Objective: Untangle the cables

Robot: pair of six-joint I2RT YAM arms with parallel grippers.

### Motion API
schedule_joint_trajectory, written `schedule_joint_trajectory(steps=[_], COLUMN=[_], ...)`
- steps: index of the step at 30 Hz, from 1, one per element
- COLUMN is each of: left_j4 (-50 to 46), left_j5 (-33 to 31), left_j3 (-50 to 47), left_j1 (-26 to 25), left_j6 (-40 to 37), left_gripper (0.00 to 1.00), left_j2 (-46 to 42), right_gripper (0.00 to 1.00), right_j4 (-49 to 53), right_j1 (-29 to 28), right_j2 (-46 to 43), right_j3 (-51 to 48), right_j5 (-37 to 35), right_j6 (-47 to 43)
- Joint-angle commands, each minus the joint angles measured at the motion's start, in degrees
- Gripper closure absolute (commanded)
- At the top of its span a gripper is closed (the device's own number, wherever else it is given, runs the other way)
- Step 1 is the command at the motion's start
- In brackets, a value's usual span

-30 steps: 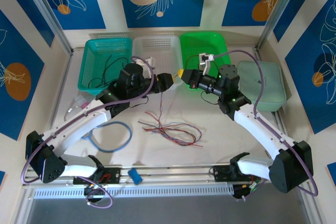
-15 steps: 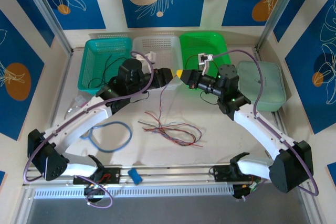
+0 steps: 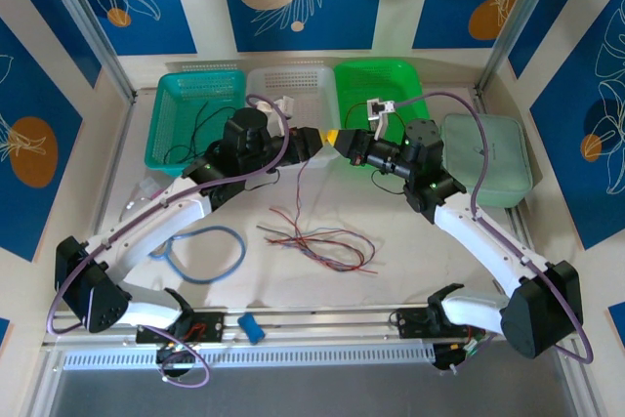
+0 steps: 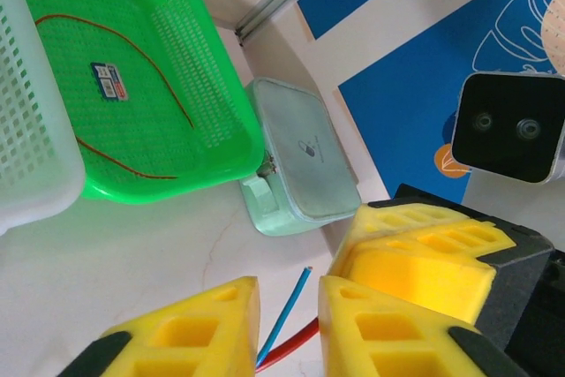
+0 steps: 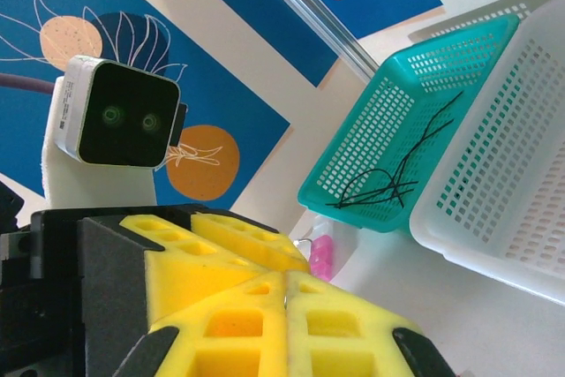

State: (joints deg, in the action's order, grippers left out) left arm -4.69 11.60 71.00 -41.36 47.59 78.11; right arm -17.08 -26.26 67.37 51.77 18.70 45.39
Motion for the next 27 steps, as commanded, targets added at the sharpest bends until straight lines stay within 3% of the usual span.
schedule_joint_trajectory(steps=[1,5,14,19,27], left_j4=[1.62,1.61,1.64,1.55,1.50], left_j5=[0.62,0.23,-1.39,-1.49,-1.49], left_j3=[1.29,1.29,0.55,0.54,0.46], left_j1=[0.63,0.58,0.60,0.63,0.67], left_j6=[0.13,-0.06,-0.05,0.10,0.22], left_gripper=[0.84,1.00,1.00,1.00,1.00], left_j2=[0.29,0.12,-0.82,-1.03,-1.20], right_gripper=[1.00,1.00,1.00,0.79,0.73], right_j4=[-0.23,-0.15,0.10,0.47,0.38], right_j1=[-0.35,-0.30,-0.19,-0.02,0.07], right_j2=[0.04,0.04,-0.05,-0.05,0.30], right_j3=[2.26,2.16,1.69,1.10,0.74], right_j5=[0.77,0.73,0.91,0.64,1.22], right_j6=[-0.87,-0.93,-0.64,-0.03,0.65])
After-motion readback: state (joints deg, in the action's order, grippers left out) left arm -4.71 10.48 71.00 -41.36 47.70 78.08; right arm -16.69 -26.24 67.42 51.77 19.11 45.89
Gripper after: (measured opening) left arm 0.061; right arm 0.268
